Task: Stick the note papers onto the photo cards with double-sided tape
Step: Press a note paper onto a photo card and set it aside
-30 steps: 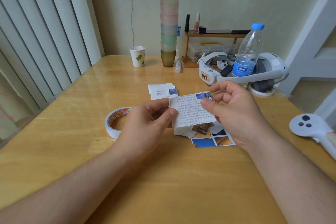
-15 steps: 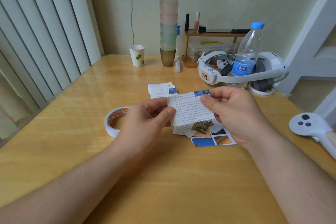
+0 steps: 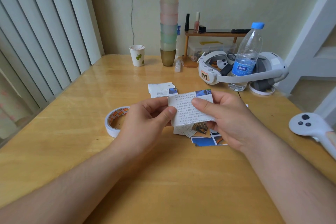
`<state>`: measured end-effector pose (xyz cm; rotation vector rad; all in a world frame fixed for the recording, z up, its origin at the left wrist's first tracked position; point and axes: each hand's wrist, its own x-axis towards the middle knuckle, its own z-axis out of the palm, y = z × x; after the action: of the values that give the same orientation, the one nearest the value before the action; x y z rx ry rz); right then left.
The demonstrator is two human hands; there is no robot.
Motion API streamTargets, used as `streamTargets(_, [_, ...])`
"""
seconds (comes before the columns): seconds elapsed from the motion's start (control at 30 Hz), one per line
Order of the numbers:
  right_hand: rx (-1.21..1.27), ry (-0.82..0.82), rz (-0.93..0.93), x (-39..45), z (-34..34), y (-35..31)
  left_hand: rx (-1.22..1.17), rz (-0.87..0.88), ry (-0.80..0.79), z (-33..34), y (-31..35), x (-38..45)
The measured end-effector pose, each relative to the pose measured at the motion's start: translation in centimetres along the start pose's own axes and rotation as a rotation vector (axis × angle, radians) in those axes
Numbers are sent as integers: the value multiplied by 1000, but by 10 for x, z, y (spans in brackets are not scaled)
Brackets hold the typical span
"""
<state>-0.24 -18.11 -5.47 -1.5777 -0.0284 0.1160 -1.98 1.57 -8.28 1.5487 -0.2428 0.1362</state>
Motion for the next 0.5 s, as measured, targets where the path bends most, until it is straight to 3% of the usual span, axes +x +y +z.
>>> streamTargets(0.17, [-82,-20,33,-2,5,5,13,18,-1,0,0,-1])
streamTargets(0.33, [46,-65,-4,-4,3,4,20,32,-2,0,-1,-1])
streamTargets(0.5, [-156,-60,-29,0,-3,7,26,34,5,-1,-1,0])
